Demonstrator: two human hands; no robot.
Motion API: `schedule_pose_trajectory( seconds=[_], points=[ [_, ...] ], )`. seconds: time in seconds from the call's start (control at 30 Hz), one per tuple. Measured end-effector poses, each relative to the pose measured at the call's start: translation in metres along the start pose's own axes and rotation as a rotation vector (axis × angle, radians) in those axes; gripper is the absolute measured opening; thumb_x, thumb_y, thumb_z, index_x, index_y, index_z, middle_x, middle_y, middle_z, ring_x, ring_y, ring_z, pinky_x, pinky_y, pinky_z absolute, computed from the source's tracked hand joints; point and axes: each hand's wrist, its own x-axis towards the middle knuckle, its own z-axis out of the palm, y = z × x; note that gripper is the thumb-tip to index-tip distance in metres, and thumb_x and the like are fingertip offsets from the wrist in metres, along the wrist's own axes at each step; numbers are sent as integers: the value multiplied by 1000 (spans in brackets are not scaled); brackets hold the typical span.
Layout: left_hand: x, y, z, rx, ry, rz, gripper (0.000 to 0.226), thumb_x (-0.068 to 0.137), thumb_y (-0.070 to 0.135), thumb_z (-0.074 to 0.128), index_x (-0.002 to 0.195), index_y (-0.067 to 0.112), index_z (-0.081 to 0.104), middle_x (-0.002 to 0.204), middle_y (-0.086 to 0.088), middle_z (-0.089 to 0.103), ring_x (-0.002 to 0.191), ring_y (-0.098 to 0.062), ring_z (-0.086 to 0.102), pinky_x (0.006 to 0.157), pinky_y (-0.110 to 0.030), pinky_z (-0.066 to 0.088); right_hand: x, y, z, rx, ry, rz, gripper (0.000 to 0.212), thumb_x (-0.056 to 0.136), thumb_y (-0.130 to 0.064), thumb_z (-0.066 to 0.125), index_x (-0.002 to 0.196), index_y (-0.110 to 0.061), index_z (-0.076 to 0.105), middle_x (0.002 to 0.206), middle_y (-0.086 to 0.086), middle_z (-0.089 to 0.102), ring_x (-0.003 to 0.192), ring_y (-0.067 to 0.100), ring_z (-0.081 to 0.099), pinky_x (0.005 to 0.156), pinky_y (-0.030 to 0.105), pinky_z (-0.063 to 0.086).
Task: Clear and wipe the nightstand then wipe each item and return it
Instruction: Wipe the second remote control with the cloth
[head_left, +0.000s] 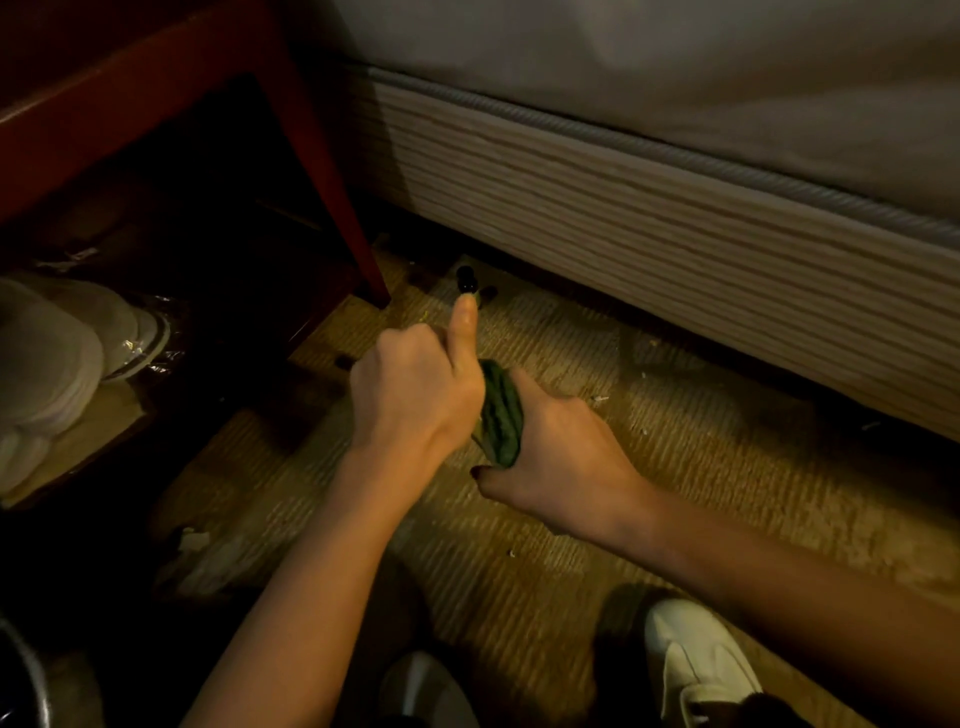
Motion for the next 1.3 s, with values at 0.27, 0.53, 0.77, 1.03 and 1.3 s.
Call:
schedule_pose_trajectory(
  seconds=[0.27,0.53,0.77,1.03,1.3],
  points=[
    [11,-23,2,-386,179,108,62,89,59,17,67,24,63,63,2,61,60,-8,57,55,-16,41,-24,33,7,630,-213,189,54,60,-19,88,103,-28,57,88,-4,65,76,8,65,62,30,56],
    [-3,-20,34,-1740,-201,-195,70,65,54,77,119,18,52,123,-13,62,96,-25,67,72,-35,55,-6,32,-30,892,-750,176,16,76,-21,68,87,-14,59,71,-3,58,59,7,55,52,18,45],
    [-6,-11,39,-1610,59,-220,20,70,3,62,82,12,49,72,4,66,56,-7,57,54,-21,49,3,17,-30,761,-616,173,47,74,-67,55,107,-34,63,101,-8,71,94,6,67,84,26,51],
    [-9,-2,33,-1360,311,-262,22,83,-9,60,84,11,50,71,2,60,62,-9,63,61,-24,52,-9,-2,5,423,124,20,37,95,-50,28,93,-26,56,85,-6,58,81,11,55,75,37,45],
    [3,-12,25,-1785,352,-667,12,87,10,58,94,11,49,69,2,53,56,-7,57,56,-21,50,-24,-18,15,614,422,-98,22,93,-42,36,92,-28,53,75,-11,54,70,7,53,60,16,38]
  ],
)
